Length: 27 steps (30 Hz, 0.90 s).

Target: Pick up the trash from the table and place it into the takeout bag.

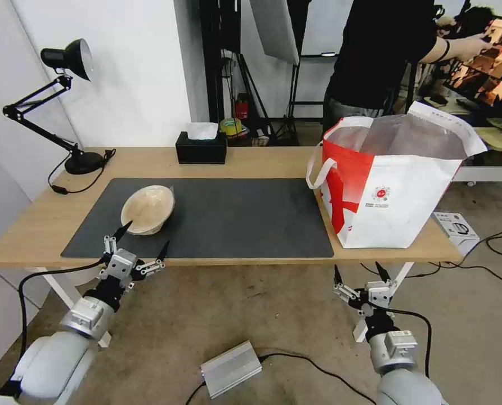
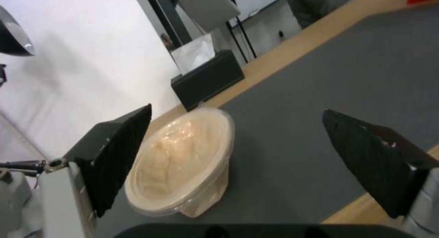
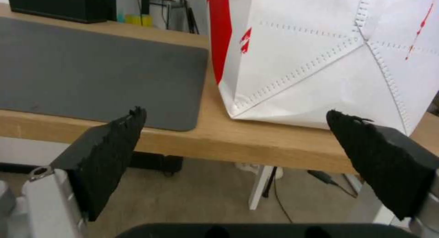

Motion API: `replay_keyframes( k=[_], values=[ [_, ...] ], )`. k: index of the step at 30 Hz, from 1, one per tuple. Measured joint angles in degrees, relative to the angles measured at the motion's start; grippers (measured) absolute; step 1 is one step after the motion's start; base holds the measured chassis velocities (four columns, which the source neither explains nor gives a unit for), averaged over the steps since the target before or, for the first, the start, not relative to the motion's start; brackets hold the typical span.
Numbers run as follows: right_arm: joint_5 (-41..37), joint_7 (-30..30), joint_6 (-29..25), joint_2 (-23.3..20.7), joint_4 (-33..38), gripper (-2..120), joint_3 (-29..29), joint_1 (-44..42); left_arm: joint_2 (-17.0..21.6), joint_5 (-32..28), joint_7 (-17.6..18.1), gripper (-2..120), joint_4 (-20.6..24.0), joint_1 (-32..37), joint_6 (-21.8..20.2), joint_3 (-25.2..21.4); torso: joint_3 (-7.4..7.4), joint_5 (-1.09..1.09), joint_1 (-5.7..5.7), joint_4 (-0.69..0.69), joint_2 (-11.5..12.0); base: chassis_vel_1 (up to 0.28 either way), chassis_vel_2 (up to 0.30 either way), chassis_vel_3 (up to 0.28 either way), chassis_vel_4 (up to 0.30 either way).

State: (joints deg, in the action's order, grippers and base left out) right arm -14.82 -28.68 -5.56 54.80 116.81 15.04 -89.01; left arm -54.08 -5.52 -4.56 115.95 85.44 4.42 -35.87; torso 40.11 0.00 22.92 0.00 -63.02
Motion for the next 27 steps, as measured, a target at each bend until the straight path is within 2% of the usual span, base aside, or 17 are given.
replay_keyframes(
  k=[9, 27],
  values=[
    [0.3, 0.0, 0.0, 0.4, 0.0, 100, 0.0, -0.2, 1.5, -0.1, -0.1, 100, -5.0, -5.1, 0.0, 3.0, 0.0, 0.0, 0.0, 0.0, 0.0, 0.0, 0.0, 0.0, 0.0],
    [0.7, 0.0, 0.1, 0.7, -0.1, 100, -0.4, 0.3, 3.7, 0.0, -0.1, 100, -8.7, -8.7, 0.2, 3.8, 0.0, 0.0, 0.0, 0.0, 0.0, 0.0, 0.0, 0.0, 0.0]
  ],
)
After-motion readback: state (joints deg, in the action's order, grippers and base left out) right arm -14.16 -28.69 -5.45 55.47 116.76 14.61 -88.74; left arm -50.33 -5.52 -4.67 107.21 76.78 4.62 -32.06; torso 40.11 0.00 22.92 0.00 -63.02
